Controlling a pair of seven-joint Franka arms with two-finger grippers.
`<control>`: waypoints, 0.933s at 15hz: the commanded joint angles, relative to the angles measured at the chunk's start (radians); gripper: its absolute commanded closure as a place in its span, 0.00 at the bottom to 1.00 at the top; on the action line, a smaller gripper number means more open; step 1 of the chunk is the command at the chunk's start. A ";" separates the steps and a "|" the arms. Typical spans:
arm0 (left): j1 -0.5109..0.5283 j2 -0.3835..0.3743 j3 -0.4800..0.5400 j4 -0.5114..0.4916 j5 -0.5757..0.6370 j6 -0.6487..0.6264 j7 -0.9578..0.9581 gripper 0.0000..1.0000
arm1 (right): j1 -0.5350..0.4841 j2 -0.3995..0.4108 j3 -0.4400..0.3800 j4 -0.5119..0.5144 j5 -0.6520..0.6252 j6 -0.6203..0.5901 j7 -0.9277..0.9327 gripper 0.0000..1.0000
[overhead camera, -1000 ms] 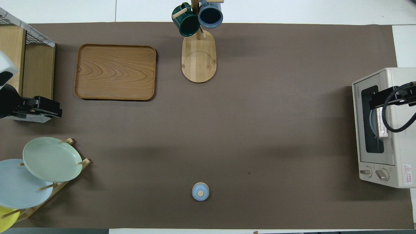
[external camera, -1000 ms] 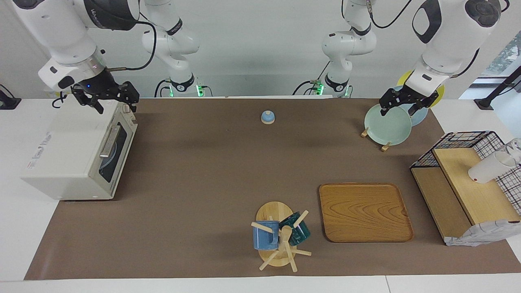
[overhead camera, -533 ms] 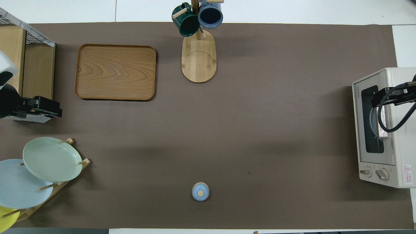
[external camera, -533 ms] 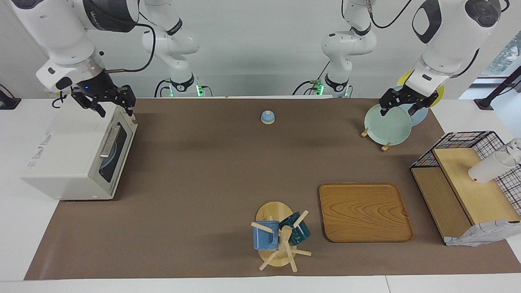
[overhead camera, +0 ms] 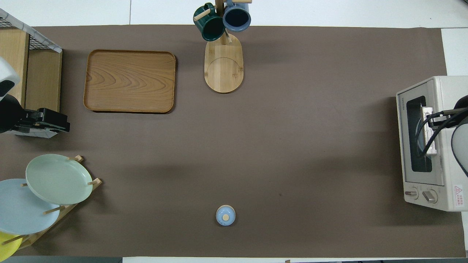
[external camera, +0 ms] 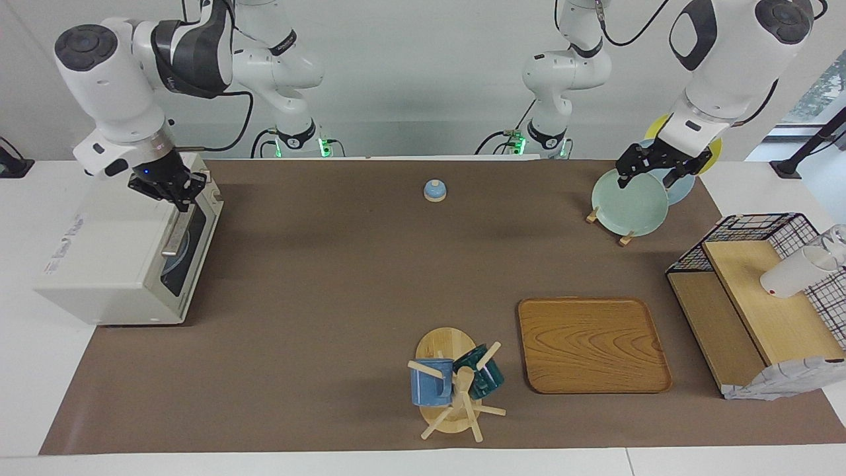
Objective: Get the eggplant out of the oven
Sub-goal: 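Reach the right gripper to the toaster oven door handle, then pull the oven door down and open with the right gripper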
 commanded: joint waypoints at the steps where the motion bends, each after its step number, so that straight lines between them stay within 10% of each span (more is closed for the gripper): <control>1: 0.016 -0.008 -0.011 -0.004 0.015 -0.002 0.011 0.00 | -0.009 -0.010 0.007 -0.087 -0.053 0.086 0.033 1.00; 14: 0.016 -0.008 -0.011 -0.004 0.015 -0.002 0.011 0.00 | 0.028 0.054 0.013 -0.203 -0.063 0.276 0.059 1.00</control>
